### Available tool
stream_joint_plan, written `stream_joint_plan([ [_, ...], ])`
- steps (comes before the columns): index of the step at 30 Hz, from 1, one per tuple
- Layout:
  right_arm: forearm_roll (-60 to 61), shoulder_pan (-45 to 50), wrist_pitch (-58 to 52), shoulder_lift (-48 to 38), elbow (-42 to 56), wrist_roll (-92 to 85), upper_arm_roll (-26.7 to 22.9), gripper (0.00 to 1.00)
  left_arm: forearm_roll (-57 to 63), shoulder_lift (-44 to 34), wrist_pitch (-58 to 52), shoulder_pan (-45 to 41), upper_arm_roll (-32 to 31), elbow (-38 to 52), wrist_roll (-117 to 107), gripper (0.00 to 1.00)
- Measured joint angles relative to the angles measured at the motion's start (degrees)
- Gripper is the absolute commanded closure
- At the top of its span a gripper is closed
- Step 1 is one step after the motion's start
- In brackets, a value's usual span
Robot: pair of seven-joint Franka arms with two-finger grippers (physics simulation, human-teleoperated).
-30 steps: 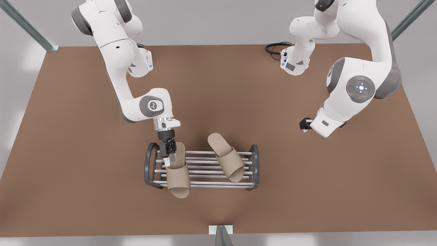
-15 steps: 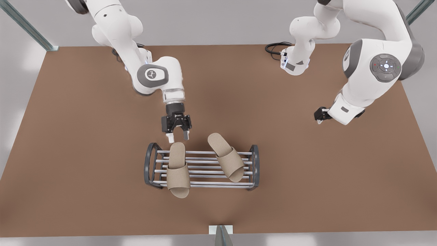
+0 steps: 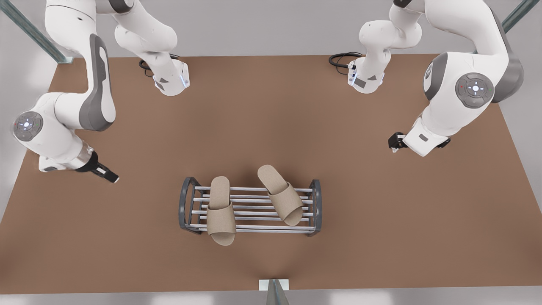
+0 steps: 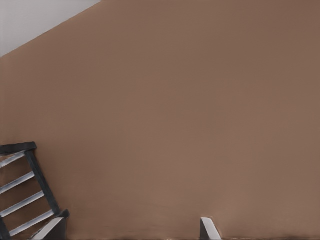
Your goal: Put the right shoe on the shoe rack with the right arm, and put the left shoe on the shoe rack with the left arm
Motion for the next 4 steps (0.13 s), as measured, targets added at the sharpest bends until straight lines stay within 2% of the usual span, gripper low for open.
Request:
stream_joint_plan([
  [4,0.9,-0.1,-1.9,0.2,-0.7,-5.9,1.3,0.00,0.2,0.0,0.1,0.0,-0.1,0.0,0.6,0.00],
])
